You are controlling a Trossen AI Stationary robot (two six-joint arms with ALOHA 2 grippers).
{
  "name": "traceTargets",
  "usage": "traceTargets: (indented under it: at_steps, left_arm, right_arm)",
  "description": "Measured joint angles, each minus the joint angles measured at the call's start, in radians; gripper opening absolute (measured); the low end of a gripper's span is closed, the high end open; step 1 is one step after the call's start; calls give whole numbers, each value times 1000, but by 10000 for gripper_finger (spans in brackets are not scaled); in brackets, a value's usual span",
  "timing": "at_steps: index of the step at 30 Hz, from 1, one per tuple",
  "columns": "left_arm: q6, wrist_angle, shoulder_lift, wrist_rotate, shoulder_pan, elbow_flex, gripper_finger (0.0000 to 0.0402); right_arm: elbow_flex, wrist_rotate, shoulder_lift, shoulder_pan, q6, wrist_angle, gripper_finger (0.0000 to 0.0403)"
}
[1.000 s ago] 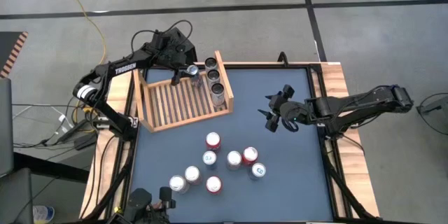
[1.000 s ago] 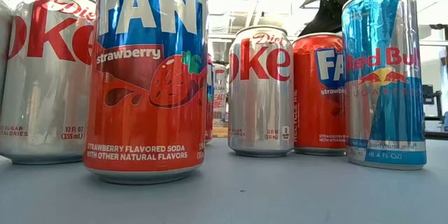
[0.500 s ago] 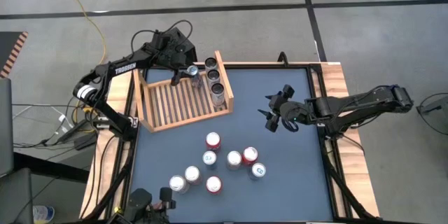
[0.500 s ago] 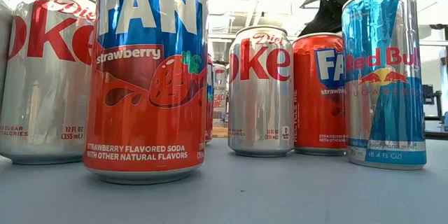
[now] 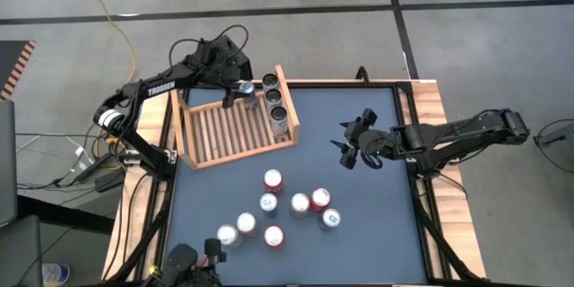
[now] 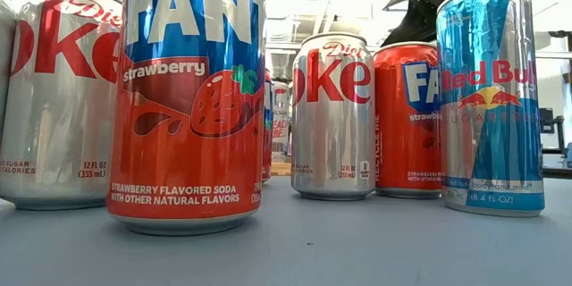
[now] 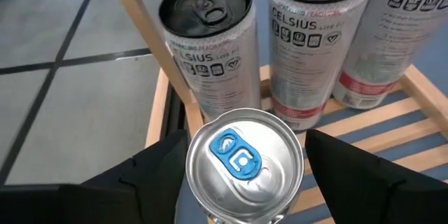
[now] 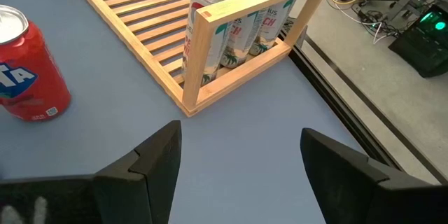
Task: Place canned beverage on shelf
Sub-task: Put the middle blue soda can on the shelf
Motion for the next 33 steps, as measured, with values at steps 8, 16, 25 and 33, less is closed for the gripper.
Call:
traceTargets:
  at_steps: [8, 16, 25, 33]
  left_arm:
    - [-41, -2, 0, -23, -3, 0, 281]
    - [-74, 18, 0, -18, -5, 7, 282]
    - [-105, 58, -2, -35, -5, 11, 282]
    - [-154, 77, -55, -39, -5, 11, 282]
  right_arm:
    - [0, 0, 0, 0, 0, 0, 276]
    - [0, 0, 0, 0, -1, -1, 276]
    - [0, -1, 0, 0, -2, -1, 276]
    - [0, -1, 0, 0, -2, -1, 276]
